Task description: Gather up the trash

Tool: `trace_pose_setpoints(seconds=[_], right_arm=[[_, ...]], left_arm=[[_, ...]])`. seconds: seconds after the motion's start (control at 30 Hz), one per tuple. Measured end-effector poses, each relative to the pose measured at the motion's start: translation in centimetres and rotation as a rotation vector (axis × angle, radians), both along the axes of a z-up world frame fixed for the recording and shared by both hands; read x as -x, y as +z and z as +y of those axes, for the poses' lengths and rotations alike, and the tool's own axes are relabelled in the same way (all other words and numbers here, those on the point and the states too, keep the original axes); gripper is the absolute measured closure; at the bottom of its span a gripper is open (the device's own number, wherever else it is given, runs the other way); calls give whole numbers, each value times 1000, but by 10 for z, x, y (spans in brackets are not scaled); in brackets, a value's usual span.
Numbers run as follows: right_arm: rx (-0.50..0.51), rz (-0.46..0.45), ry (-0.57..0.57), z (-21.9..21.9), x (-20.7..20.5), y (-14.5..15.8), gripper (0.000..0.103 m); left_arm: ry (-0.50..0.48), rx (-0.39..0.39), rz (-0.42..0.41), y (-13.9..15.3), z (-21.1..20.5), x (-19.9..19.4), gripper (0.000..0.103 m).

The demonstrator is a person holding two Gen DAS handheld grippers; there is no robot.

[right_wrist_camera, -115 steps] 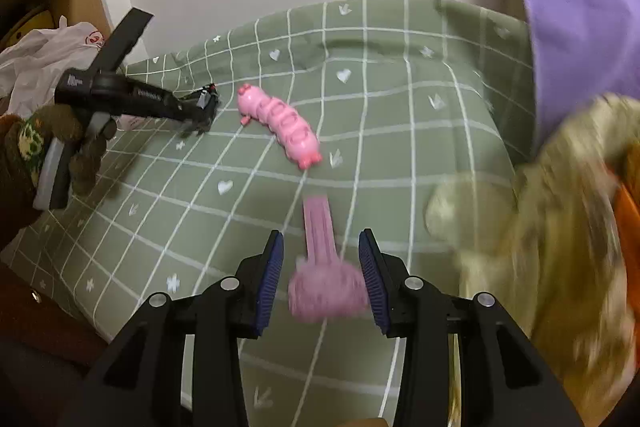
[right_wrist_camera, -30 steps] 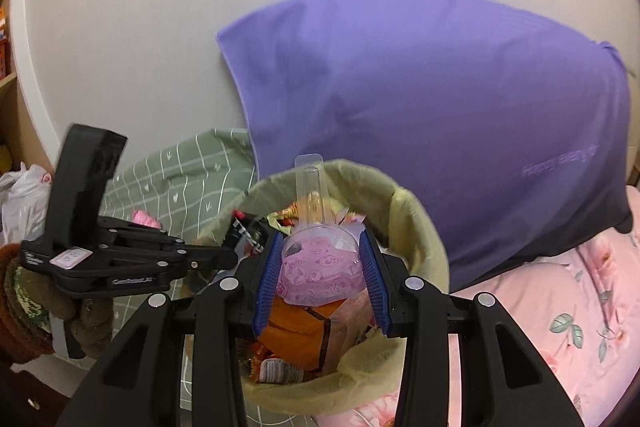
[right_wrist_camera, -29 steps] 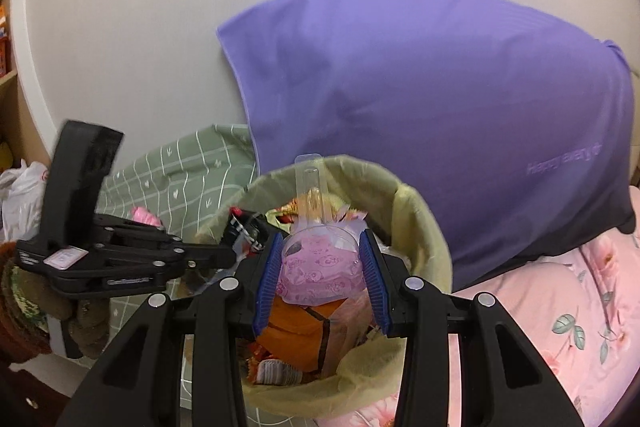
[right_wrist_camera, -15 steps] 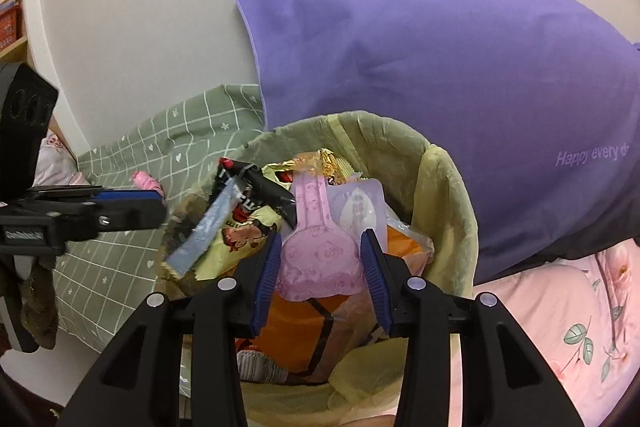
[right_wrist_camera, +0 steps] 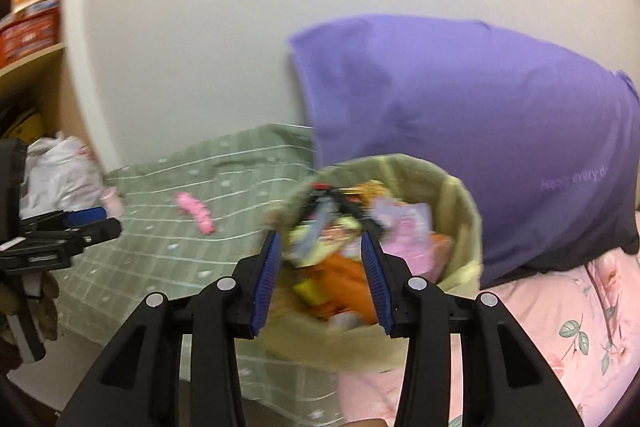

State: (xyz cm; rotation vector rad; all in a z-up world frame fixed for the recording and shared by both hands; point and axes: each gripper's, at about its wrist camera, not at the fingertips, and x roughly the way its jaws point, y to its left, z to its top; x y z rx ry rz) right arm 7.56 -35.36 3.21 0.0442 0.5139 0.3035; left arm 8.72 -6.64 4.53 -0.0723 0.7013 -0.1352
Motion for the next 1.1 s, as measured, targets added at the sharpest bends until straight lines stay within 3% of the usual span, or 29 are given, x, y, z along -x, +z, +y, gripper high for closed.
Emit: trace_pose_setpoints(seconds=[0.1, 0.27, 0.53, 1.1], right_arm=[[-18, 6, 28, 27, 23, 1, 63], [4, -8, 60, 70, 50, -8, 63], [16, 33, 115, 121, 83, -23, 63], [11, 10, 122, 136, 105, -24, 63]], left_arm=[[45, -30, -22, -2, 19, 31, 30], [126, -145, -30, -9, 34, 69, 30], [207, -166, -38, -8, 49, 109, 30], [207, -164, -85, 5, 56, 139, 31]])
